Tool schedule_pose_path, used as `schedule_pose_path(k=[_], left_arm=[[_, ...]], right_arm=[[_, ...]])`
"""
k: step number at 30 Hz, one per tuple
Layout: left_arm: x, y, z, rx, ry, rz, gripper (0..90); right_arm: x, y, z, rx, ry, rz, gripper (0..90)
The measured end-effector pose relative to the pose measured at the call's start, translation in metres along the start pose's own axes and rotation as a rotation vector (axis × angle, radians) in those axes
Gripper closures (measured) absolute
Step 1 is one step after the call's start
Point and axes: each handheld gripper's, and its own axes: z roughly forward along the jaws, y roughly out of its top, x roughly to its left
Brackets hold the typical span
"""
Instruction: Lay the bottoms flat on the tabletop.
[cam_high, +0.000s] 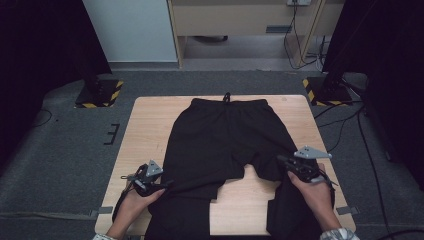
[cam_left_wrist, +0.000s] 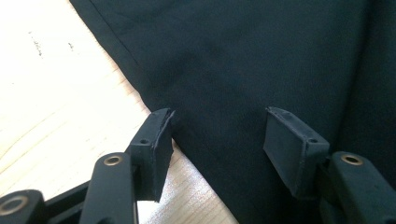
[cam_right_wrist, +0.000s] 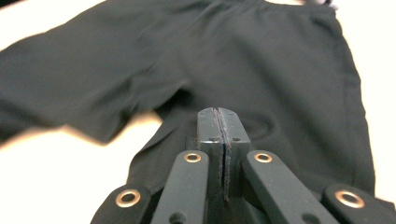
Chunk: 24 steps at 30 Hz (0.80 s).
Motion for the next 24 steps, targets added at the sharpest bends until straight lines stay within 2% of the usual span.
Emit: schedule_pose_path(k=[1,2,3,5,9,11,12,13,15,21,23,24], left_arm=[[0.0,0.0,0.0,-0.001,0.0,0.001,40.9],[0.0,0.0,0.0,-0.001,0.0,0.001,41.0],[0.0,0.0,0.0,-0.001,0.0,0.002,41.0],[0.0,0.0,0.0,-0.001,0.0,0.004,41.0],[0.0,0.0,0.0,-0.001,-0.001,0.005,41.0],[0.0,0.0,0.0,0.0,-0.001,0.007,41.0],[0.0,0.0,0.0,0.0,-0.001,0.007,41.0],[0.0,0.0,0.0,0.0,0.0,0.008,41.0],[0.0,0.0,0.0,0.0,-0.001,0.007,41.0],[0.0,0.0,0.0,-0.001,0.0,0.006,41.0],[0.0,0.0,0.0,0.001,0.0,0.006,40.9],[0.0,0.0,0.0,0.001,0.0,0.005,40.9]], right_arm=[[-0.004,0.002,0.007,0.0,-0.008,0.014,89.0],[-0.004,0.002,0.007,0.0,-0.008,0.014,89.0],[-0.01,0.002,0.022,0.015,-0.036,0.042,88.8],[-0.015,0.0,0.036,0.03,-0.069,0.055,88.4],[-0.021,-0.008,0.063,0.12,-0.132,0.069,83.6],[-0.019,-0.012,0.069,0.15,-0.128,0.062,81.9],[-0.019,-0.012,0.069,0.15,-0.128,0.062,81.9],[-0.014,-0.015,0.072,0.18,-0.11,0.036,81.3],[-0.009,-0.02,0.071,0.189,-0.091,0.008,81.8],[-0.001,-0.032,0.049,0.215,-0.02,-0.013,84.4],[-0.001,-0.035,0.042,0.228,0.011,-0.007,81.4],[-0.001,-0.036,0.038,0.228,0.018,-0.015,76.5]])
